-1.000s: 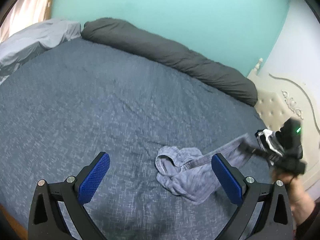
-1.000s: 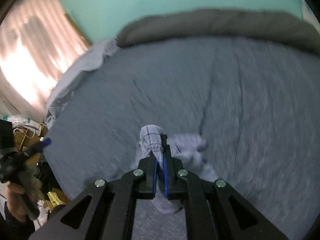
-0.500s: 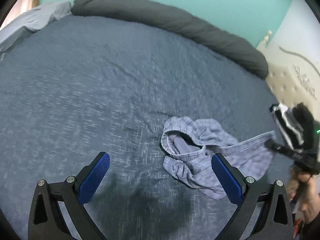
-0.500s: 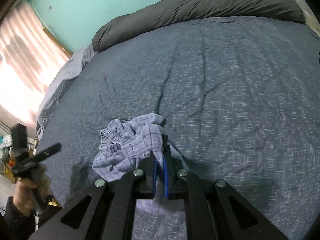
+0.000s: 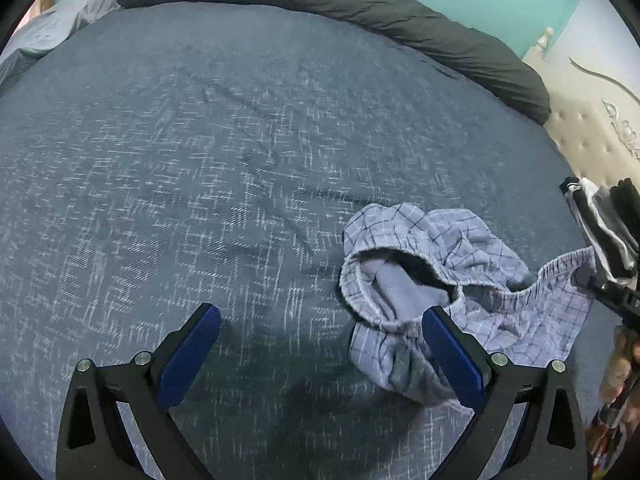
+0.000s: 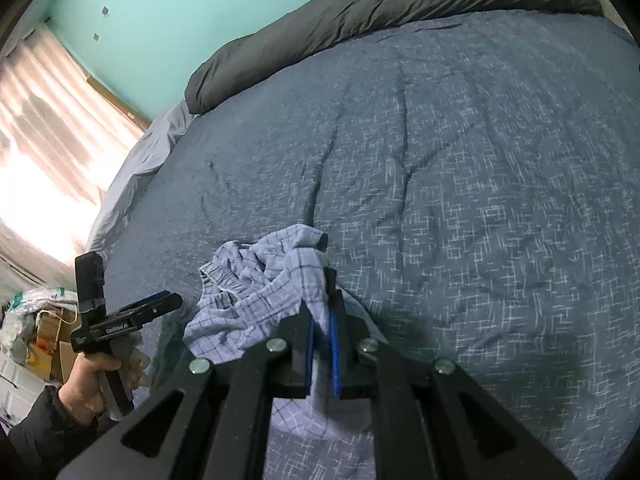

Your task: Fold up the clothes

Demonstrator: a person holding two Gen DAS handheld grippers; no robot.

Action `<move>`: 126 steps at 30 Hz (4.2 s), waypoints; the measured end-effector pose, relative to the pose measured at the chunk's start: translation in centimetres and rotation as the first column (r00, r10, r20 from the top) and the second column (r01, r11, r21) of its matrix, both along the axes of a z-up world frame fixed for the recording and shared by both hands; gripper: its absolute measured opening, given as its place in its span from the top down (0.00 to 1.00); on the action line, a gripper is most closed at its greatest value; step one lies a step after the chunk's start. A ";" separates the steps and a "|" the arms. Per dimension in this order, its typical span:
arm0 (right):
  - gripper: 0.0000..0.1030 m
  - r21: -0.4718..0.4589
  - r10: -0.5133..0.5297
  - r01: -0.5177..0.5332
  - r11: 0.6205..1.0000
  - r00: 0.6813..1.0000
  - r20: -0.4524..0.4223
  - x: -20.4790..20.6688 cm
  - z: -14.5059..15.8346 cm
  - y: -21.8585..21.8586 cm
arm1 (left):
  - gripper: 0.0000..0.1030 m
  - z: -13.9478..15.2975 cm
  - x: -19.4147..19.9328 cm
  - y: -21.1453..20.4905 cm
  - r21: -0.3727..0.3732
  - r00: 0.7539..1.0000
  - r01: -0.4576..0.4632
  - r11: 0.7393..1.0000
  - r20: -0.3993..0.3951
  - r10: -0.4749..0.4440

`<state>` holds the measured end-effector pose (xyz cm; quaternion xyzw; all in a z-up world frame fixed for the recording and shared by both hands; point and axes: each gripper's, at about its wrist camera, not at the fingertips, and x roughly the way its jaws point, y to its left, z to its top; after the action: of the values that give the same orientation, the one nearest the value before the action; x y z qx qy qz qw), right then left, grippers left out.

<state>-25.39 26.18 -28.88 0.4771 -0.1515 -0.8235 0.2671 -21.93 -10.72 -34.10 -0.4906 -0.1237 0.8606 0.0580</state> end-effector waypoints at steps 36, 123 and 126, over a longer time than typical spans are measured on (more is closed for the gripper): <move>0.93 -0.054 -0.005 0.005 0.999 1.000 0.006 0.2 -0.8 0.5 | 0.43 -4.2 -2.8 1.9 -0.026 0.995 0.065 0.998 0.084 -0.062; 0.91 0.081 0.249 -0.258 0.963 0.963 0.102 0.3 -2.7 -4.7 | 0.88 -1.5 -1.9 12.0 0.016 0.914 0.406 0.914 0.020 -0.406; 0.94 0.085 0.226 -0.234 0.969 0.970 0.087 0.1 -2.5 -4.3 | 0.88 -0.2 -1.3 11.3 0.025 0.914 0.406 0.914 -0.016 -0.406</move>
<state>-25.25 21.90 -31.36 0.5350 -0.0659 -0.7742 0.3318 -23.24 0.60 -34.30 -0.5004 -0.0309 0.8305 0.2427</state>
